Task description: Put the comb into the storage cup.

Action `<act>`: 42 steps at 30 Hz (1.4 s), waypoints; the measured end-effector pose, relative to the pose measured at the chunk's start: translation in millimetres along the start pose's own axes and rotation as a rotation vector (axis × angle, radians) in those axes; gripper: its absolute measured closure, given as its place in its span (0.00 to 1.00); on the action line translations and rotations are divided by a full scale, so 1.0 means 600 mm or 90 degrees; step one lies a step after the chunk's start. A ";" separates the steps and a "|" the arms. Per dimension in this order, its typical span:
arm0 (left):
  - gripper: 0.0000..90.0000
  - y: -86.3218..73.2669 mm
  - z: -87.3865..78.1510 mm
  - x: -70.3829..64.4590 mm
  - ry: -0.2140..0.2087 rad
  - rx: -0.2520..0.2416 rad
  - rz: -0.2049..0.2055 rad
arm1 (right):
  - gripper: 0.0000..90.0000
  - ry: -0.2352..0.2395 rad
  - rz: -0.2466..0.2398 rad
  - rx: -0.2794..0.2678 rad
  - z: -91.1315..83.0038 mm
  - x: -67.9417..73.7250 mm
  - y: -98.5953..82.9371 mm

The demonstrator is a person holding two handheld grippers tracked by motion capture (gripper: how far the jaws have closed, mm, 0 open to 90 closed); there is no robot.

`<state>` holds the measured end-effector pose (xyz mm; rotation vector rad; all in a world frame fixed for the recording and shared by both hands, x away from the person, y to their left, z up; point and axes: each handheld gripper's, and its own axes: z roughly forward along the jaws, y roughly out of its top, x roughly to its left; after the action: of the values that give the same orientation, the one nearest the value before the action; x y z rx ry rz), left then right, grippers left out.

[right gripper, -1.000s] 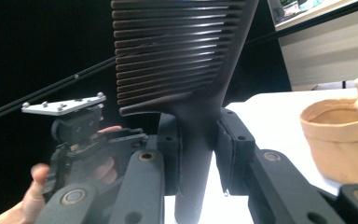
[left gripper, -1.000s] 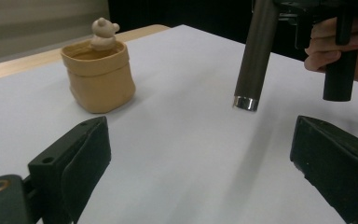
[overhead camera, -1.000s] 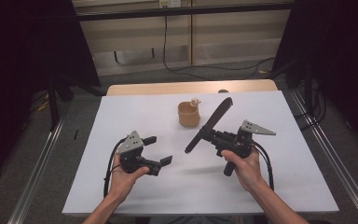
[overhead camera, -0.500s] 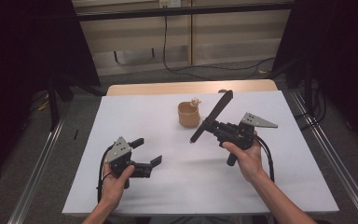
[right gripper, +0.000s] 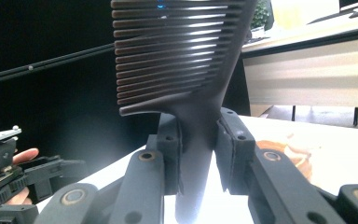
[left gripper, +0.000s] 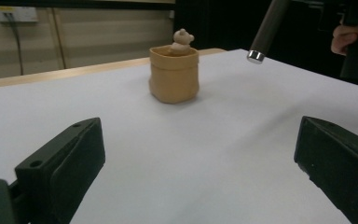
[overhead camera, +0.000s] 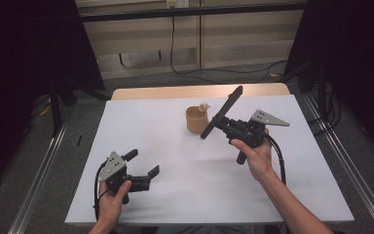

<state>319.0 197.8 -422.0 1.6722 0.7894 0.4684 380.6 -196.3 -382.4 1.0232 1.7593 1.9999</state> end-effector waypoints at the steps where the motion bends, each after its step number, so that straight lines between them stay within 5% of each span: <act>1: 0.02 -0.002 -0.004 0.000 0.005 -0.002 -0.003 | 0.81 -0.002 -0.009 0.001 0.002 0.001 0.002; 10: 0.02 -0.017 -0.026 0.009 0.060 -0.027 -0.015 | 0.81 -0.007 -0.032 0.004 0.017 -0.001 0.021; 15: 0.02 -0.018 -0.031 0.002 0.033 -0.035 -0.001 | 0.81 -0.014 -0.034 0.002 0.025 -0.007 0.032; 25: 0.03 -0.021 -0.033 0.002 0.040 -0.019 -0.011 | 0.81 -0.028 -0.050 -0.001 0.040 -0.016 0.054; 42: 0.03 -0.020 -0.040 0.000 0.038 -0.051 0.016 | 0.81 -0.046 -0.080 0.019 0.082 -0.028 0.068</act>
<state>299.6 215.5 -427.5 1.6011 0.7849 0.5626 435.0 -179.1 -348.7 0.9554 1.7743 1.8436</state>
